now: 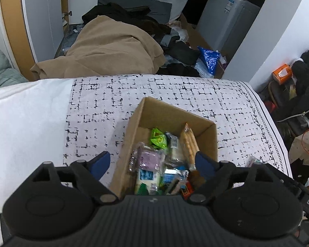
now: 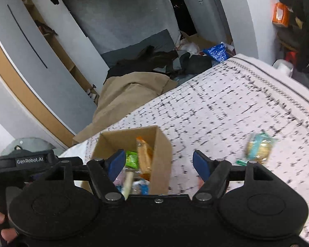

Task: Organize snacks
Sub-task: 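Move both grippers back toward the orange stick packet and round yellow packet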

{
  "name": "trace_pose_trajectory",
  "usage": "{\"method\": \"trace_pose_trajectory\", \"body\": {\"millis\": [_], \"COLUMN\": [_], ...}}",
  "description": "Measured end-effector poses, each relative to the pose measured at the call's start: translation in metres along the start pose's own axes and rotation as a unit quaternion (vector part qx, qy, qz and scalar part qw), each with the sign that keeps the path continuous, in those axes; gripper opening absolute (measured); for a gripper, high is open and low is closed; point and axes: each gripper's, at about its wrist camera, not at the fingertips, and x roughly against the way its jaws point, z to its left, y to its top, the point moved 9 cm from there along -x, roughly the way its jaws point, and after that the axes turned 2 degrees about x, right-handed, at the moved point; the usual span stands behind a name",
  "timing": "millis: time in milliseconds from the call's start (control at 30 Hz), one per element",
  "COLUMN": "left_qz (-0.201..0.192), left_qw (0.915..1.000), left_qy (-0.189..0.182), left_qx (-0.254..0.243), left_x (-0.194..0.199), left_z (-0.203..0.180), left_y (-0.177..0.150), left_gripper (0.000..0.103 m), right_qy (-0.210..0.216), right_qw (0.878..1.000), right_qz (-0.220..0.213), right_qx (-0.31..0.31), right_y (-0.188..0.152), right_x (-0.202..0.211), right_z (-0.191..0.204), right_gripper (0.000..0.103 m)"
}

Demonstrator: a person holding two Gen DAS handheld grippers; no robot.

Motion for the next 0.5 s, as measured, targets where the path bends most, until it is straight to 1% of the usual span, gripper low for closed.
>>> {"method": "trace_pose_trajectory", "body": {"millis": [100,167,267,367,500], "left_qz": [0.0,-0.005,-0.012,-0.014,-0.015], "left_qw": [1.0,1.0,0.9998,0.9996,0.9989], "left_qy": [-0.004,-0.003,-0.008,-0.012,-0.019], "left_qx": [-0.001,-0.007,-0.012,-0.021,-0.041], "left_x": [0.002,0.006,0.011,0.012,0.014], "left_z": [-0.009,-0.016,-0.026,-0.037,-0.057], "left_y": [-0.005,-0.007,-0.009,-0.011,-0.015], "left_gripper": [0.094,0.096,0.103,0.103,0.103], "right_qy": [-0.008,-0.013,-0.011,-0.01,-0.02], "right_qw": [1.0,1.0,1.0,1.0,1.0], "right_qz": [0.0,-0.007,-0.012,-0.01,-0.003], "right_qx": [0.007,-0.005,-0.017,-0.019,-0.007], "right_y": [0.005,0.011,0.014,0.014,0.012], "right_x": [0.008,0.013,0.018,0.02,0.025], "right_z": [-0.012,-0.023,-0.033,-0.039,-0.054], "right_gripper": [0.072,0.075,0.076,0.076,0.076]}}
